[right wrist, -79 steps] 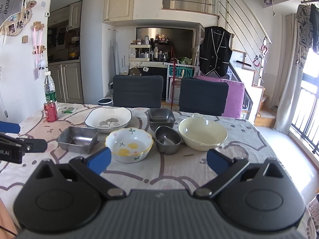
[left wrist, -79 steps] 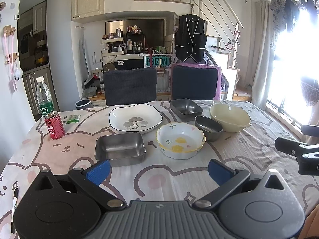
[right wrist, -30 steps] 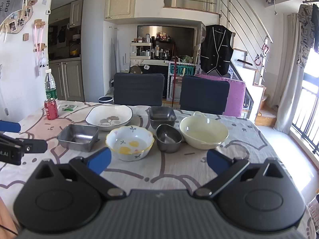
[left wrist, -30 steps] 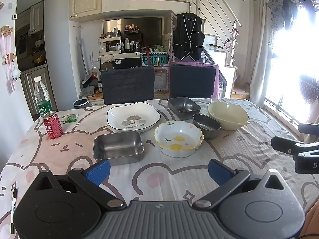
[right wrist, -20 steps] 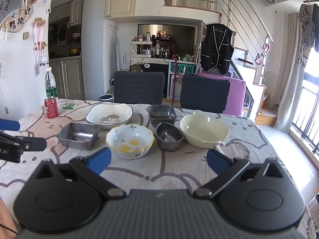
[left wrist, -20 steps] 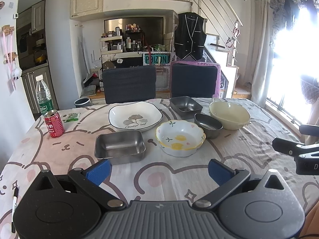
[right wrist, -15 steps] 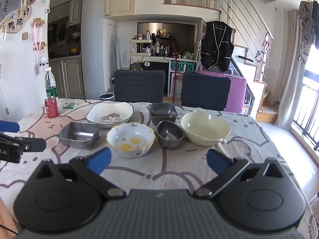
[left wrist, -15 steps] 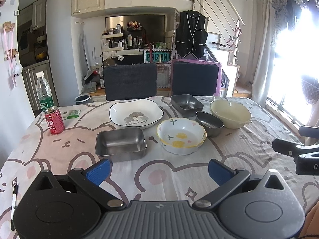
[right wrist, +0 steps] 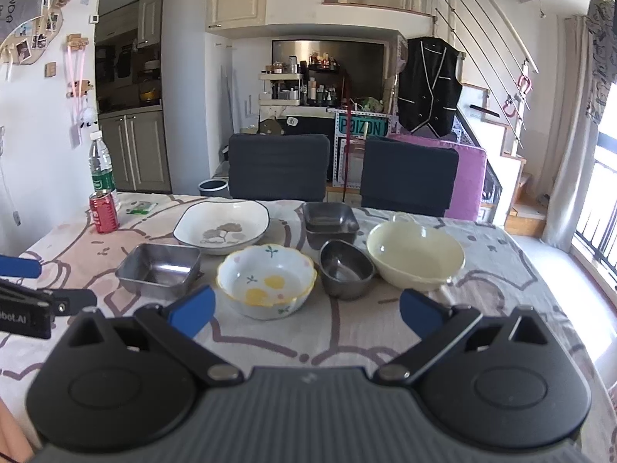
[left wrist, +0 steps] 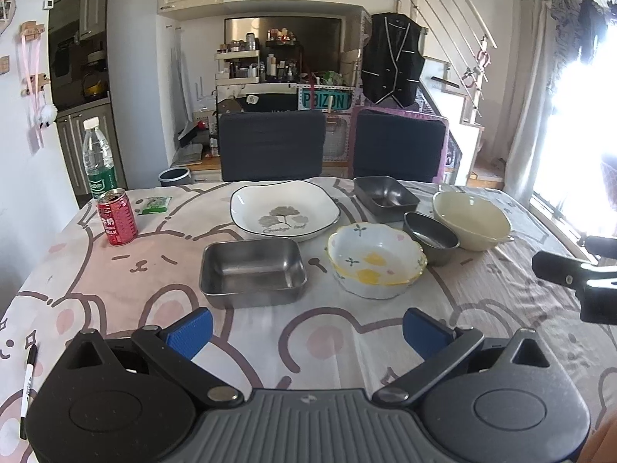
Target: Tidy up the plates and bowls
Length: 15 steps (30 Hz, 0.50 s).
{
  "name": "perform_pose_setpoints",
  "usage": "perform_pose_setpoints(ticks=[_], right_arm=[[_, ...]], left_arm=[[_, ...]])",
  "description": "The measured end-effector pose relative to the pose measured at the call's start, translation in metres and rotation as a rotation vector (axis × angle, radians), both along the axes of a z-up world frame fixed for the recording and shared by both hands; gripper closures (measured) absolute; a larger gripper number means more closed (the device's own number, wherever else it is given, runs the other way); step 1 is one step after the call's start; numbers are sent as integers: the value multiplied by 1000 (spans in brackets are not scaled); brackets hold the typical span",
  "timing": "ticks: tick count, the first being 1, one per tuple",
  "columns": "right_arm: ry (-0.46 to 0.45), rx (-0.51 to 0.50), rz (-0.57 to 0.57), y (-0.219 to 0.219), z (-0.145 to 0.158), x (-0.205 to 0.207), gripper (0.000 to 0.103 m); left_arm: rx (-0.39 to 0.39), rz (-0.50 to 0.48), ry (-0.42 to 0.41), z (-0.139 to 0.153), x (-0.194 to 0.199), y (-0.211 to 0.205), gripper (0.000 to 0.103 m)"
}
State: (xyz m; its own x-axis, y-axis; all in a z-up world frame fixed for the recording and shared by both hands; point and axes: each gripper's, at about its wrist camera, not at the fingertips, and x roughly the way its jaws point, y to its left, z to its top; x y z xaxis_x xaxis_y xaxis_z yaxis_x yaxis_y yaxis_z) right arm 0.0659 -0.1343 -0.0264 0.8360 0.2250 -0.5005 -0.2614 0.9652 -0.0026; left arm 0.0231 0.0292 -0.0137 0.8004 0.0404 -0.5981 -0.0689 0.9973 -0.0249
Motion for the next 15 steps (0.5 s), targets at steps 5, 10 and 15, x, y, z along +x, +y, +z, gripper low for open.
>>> perform_pose_setpoints(ticks=[5,10,15], right_arm=[[2,-12,40,11,10,20,0],[-21,-27,83,20,22,50,0],[-29,2,140,31,35,87,0]], left_arm=[[29,41,-10,5,15,7,0],[20,88,-17,12,38,15,0],[33,131,-8,22,70,28,0]])
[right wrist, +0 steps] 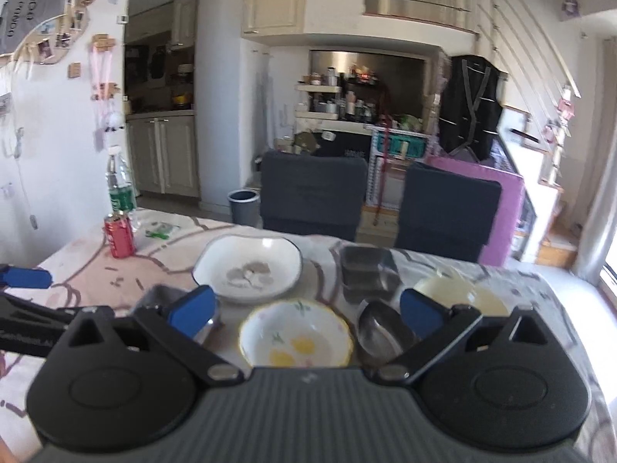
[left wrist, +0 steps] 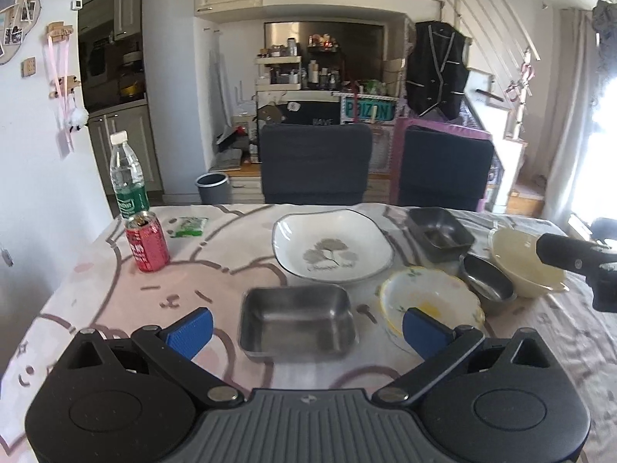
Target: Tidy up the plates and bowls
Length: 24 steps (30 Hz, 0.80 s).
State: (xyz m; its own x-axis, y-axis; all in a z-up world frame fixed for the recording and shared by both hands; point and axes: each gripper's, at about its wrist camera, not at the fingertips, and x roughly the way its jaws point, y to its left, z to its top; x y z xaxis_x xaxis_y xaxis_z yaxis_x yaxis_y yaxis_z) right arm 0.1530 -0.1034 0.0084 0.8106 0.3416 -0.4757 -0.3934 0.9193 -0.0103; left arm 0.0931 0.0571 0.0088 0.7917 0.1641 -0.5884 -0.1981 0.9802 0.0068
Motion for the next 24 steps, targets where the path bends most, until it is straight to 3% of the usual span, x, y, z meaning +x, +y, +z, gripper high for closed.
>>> perform_pose_setpoints(ticks=[4,11,17,21,24], right_arm=[[2,16,6,8,3,35,0],[69,92,32,18,-4,113,0],[146,112,2,36,-19,174,0],[219,101,-8,44,-34,215,0],[268,157,2,49,-47,243,0]], left_arm=[[-25,21,8,4,27,15,0],[51,62,-30,7,81,34,0],[45,91,-26,-4,135,62,0],[1,127,7,-20,171,85,0],[-41,157,39,-40,195,100,0]])
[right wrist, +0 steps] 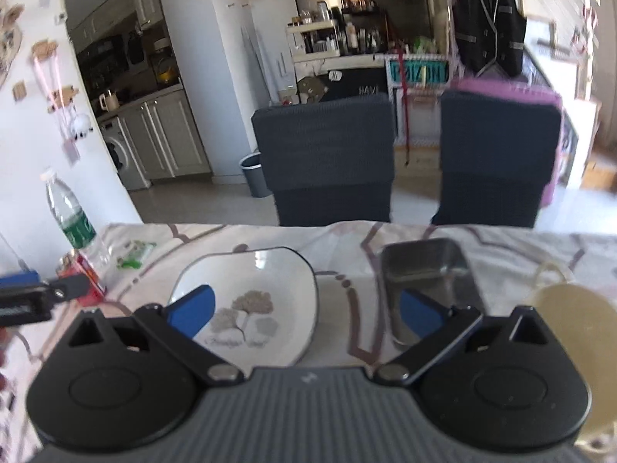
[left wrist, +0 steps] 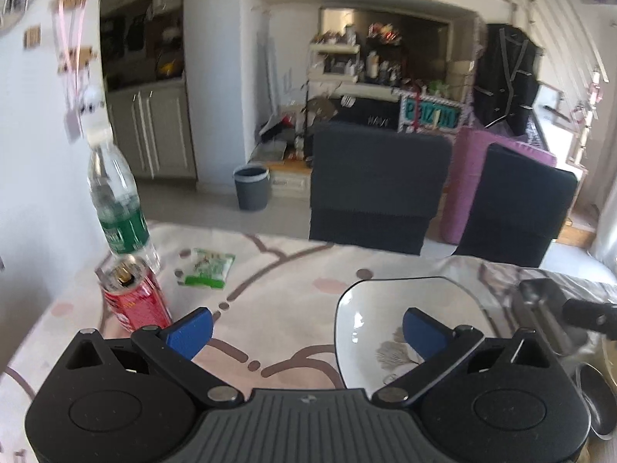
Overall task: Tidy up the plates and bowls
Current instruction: 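Close both grippers on the rim of the white ginkgo-print plate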
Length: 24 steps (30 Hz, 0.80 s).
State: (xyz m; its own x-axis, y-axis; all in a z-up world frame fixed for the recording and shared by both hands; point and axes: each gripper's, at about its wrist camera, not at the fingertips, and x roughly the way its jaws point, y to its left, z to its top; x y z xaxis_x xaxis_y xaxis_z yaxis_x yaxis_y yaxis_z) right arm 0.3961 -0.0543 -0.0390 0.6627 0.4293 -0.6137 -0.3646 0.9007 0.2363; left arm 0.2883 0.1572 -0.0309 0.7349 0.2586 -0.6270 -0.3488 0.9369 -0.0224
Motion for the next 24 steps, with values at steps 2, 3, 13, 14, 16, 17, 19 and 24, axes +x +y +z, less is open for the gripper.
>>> perform_pose_setpoints(ticks=[2,3,13,14,16,17,19,24], right_arm=[[8,44,-4,5,-9,15,0],[2,48,-11,7,-13,22,0],[127,37,21,25,-62,72,15],[144,51,22,26,-66,72,22],[181,54,12,26,-71,77,45],[194,47,16,26,-71,74,49],[213,43,38,28,-80,80,65],[263,25,37,33,-95,86,81]], left_arm=[[-50,-5,18,-17,14,11,0],[-86,-12,24,-25,19,17,0],[-426,-29,36,-82,35,63,6],[-464,-34,30,-83,35,68,13],[-514,-33,21,-84,34,73,25],[-533,-34,16,-85,33,75,32],[-560,-42,15,-88,34,77,45],[-622,-58,38,-97,38,78,79]])
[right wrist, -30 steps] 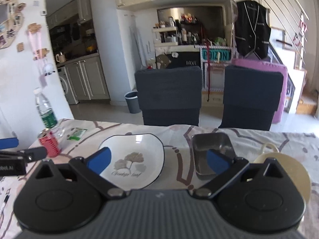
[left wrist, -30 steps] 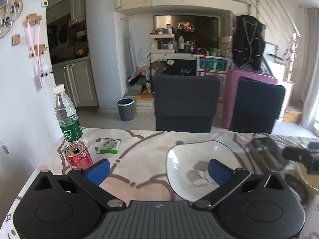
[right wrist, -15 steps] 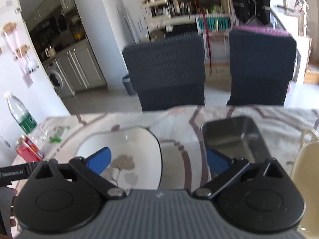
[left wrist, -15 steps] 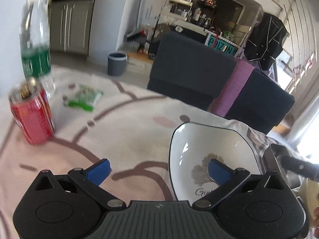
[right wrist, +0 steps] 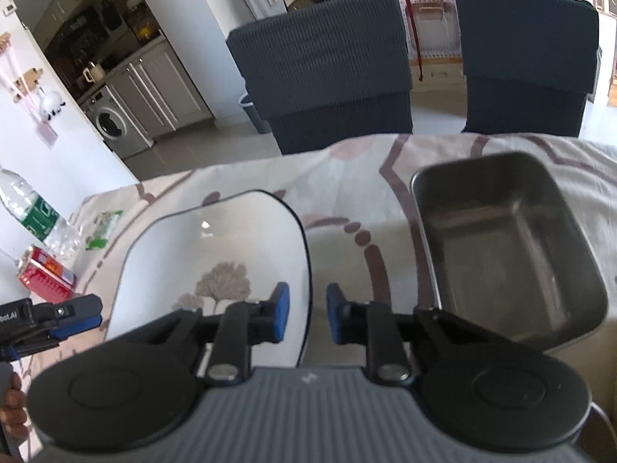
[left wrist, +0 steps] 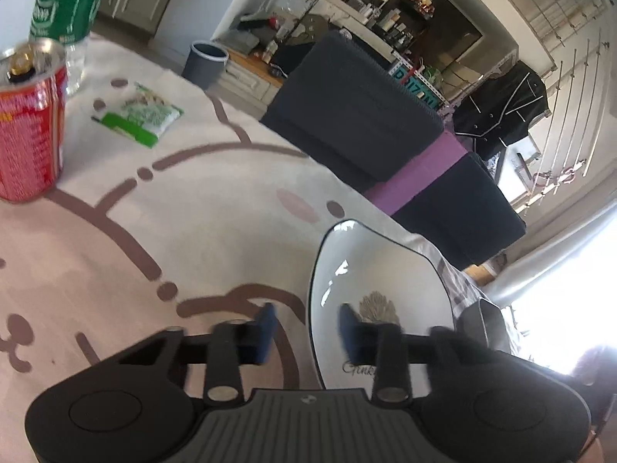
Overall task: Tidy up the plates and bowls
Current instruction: 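Close both grippers on the rim of the white ginkgo-print plate, then lift the white plate with both grippers and carry it across the table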
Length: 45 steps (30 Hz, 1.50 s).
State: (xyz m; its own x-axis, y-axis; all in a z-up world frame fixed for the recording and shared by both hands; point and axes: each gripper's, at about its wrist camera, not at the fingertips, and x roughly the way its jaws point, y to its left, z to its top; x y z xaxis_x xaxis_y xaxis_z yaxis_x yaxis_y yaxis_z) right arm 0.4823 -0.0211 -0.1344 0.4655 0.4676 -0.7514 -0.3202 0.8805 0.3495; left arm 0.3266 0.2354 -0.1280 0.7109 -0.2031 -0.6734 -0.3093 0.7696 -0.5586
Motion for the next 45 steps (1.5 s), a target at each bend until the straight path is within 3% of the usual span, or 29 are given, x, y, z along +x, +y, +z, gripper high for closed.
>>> perform_pose_setpoints(ticks=[1,2,5,10,14,16,20,22,31,39,45], right_arm=[[6,4,1,0,-2,0,84],[15,11,2,0,-3,-2,86],[38,42,-11,-2,-9,-1,93],[60,98,-18,-6,-17,1,93],[40,99,10,-5,-16,1,93],[26,103,22,-5,-17,2,93],[-2,116,57,-6,-16,-4,94],[-20,105,73,-3,-12,-8,94],[-91,142,87,-15,34,-35,94],[-158,205,80,-62,98,-104,93],[-208,226,40,-102,125,-170,93]], left_arm=[[-3,-2,8,-1,0,0,91],[-1,-2,16,-3,1,0,92],[-27,-2,14,-8,2,2,93],[-77,-19,16,-19,9,-1,93],[-71,-36,27,-26,15,-5,95],[-38,-41,25,-23,16,-7,96],[132,-80,11,-14,13,-19,95],[141,-76,-2,-9,11,-16,95],[227,-104,-114,55,-26,-27,95],[248,-165,-204,120,-91,-61,95],[269,-244,-253,138,-140,-91,95]])
